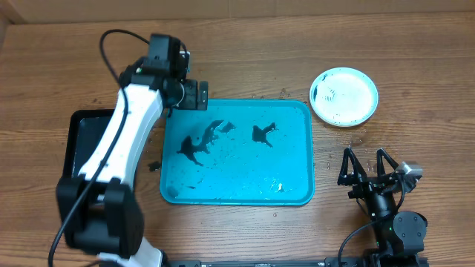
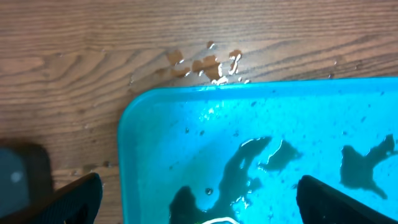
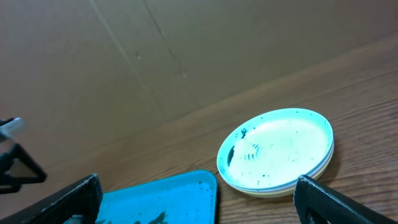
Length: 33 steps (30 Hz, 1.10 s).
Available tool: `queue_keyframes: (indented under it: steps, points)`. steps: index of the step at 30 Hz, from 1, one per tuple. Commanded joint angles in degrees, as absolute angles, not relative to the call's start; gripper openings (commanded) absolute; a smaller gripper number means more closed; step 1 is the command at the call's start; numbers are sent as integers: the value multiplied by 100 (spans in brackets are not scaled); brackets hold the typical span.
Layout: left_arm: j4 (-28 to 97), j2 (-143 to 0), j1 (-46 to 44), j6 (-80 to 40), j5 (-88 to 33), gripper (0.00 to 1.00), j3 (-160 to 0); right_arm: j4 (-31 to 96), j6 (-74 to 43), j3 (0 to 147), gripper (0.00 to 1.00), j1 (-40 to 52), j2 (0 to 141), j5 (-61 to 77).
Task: Clean dirty plates on tray and stack at the side
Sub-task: 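Lower the left arm with the sponge onto the black tray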
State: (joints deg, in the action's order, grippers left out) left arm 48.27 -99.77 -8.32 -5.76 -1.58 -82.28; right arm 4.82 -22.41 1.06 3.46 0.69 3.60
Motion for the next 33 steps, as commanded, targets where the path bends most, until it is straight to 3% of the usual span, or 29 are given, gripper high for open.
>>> queue_keyframes:
  steps: [1,19,33]
  points:
    - [4574,-9332,-788,-423,-80,100,-7314,464,-2204,47,100,379,16,305]
    - [823,-5876,-561,-1,-84,100,-2250,462,-2206,47,100,379,16,305]
    - [1,-4552,-320,1,-104,100,-1313,464,-2206,47,100,379,16,305]
